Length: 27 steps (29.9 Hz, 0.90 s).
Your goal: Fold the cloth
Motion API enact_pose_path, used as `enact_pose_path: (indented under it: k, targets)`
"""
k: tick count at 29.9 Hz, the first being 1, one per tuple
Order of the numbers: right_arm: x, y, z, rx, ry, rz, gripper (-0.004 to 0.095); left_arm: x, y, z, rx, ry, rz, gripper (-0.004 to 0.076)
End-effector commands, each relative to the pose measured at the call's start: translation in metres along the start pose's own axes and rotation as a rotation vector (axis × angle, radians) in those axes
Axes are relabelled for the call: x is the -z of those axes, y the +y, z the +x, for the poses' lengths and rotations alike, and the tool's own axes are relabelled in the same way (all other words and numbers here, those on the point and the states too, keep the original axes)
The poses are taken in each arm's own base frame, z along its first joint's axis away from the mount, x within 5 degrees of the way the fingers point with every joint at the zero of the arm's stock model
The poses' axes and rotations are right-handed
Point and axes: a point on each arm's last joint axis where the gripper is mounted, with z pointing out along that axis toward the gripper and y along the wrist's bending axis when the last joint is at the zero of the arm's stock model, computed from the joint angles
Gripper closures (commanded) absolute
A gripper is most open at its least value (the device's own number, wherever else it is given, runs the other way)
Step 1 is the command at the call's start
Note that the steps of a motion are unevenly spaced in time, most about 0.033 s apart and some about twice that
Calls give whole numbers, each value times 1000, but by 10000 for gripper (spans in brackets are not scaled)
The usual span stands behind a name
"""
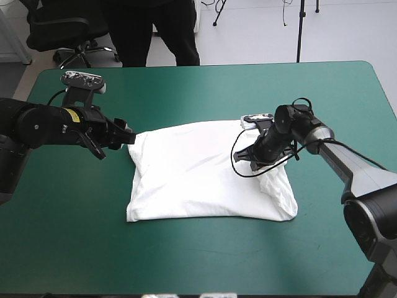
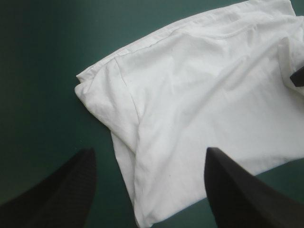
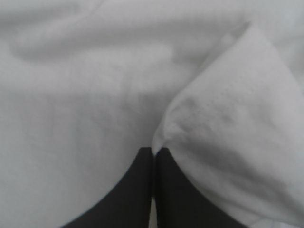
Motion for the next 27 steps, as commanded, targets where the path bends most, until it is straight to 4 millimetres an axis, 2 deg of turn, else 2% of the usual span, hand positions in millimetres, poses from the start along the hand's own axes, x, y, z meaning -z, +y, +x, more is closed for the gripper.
enact_pose_path:
  k: [1, 4, 9, 11, 14, 17, 22, 27]
  targets:
    - [19, 6, -7, 70, -75, -17, 895, 18, -3, 2, 6, -21, 16, 247]
    - [16, 8, -6, 93, -58, -51, 774, 18, -3, 2, 6, -21, 16, 247]
    - [14, 12, -1, 101, 3, -105, 441, 18, -3, 2, 3, -21, 8, 247]
    - [14, 13, 1, 102, 27, -110, 359, 18, -2, 2, 2, -21, 4, 247]
    - [21, 14, 3, 114, 51, -110, 341, 18, -2, 2, 2, -21, 2, 247]
    - [40, 18, 3, 133, 12, -103, 341, 19, -2, 3, 1, -25, 0, 247]
    - [93, 28, 8, 176, -105, -76, 340, 28, 0, 5, -8, -48, -26, 247]
    - [135, 26, 23, 173, -174, 53, 341, 29, 5, 10, 22, -45, -84, 247]
